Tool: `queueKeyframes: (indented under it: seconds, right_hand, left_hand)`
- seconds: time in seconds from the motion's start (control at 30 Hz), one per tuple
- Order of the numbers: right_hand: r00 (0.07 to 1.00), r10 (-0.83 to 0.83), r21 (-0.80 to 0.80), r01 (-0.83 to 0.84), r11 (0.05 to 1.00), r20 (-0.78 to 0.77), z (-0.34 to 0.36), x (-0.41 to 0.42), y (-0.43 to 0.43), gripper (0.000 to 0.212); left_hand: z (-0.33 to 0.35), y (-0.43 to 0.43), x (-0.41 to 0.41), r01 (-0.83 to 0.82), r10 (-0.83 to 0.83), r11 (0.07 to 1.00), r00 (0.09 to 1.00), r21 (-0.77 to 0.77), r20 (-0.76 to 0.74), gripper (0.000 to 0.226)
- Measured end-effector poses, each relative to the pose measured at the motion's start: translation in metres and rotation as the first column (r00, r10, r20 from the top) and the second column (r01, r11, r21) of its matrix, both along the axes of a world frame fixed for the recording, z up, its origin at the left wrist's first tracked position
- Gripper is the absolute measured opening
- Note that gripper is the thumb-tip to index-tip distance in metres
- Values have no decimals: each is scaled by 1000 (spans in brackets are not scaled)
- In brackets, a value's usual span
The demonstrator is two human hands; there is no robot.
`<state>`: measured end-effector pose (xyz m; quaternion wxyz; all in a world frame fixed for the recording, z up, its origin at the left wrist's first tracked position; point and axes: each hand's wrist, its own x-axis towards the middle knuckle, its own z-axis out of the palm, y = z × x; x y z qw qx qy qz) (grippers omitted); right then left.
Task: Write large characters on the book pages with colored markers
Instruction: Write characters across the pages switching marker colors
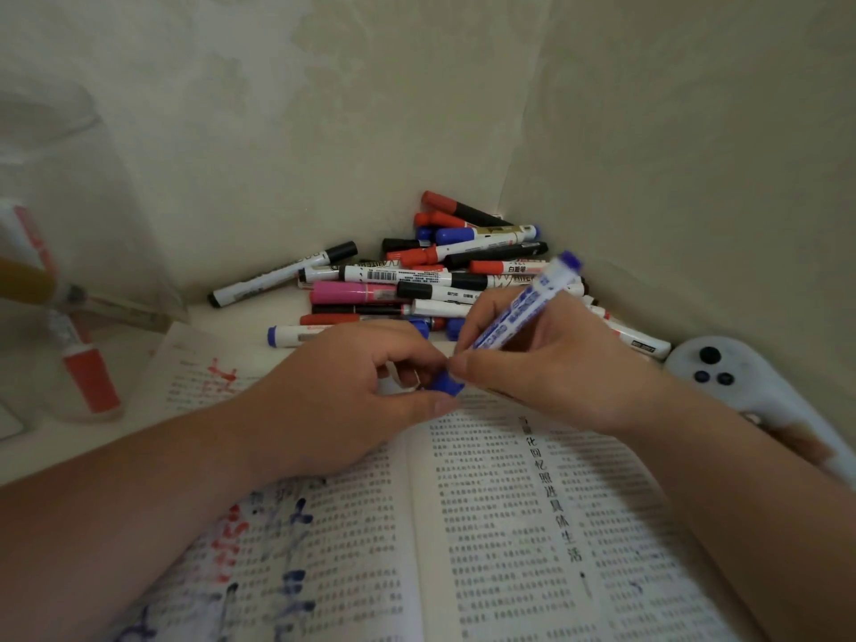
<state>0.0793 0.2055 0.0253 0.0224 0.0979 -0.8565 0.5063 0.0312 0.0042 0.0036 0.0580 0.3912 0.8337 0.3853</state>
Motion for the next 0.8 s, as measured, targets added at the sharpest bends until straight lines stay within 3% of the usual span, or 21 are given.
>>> queueKeyframes:
  seconds: [0.1, 0.23, 0.27, 0.37, 0.5, 0.63, 0.8]
  right_hand:
    - [998, 51, 4, -52, 999, 33, -3, 1, -1, 14]
    - [992, -103, -305, 77, 949, -69, 4, 2, 5, 14]
    - [980, -143, -317, 94, 944, -135, 4, 2, 5, 14]
    - [912, -185, -173, 129, 976, -366, -3, 0, 2, 26]
    - [824, -201, -171, 128, 977, -529, -10, 0, -14, 42]
    - [797, -230, -240, 110, 964, -558, -13, -2, -25, 39]
    - [777, -158, -152, 82, 985, -609, -14, 5, -27, 44]
  left_hand:
    - [0, 0, 0, 15, -15, 1000, 1000, -2, -5, 12]
    - [1, 0, -1, -2, 3, 999, 1000, -36, 19, 13]
    - [1, 0, -1, -3, 4, 999, 1000, -35, 23, 13]
    - [0, 0, -2, -8, 8, 999, 1000, -35, 21, 12]
    - [-2, 0, -3, -4, 4, 1000, 1000, -14, 25, 9]
    - [-4, -1, -5, -3, 3, 1000, 1000, 2, 23, 8]
    - [-1, -3, -1, 3, -3, 1000, 999, 11, 33, 16]
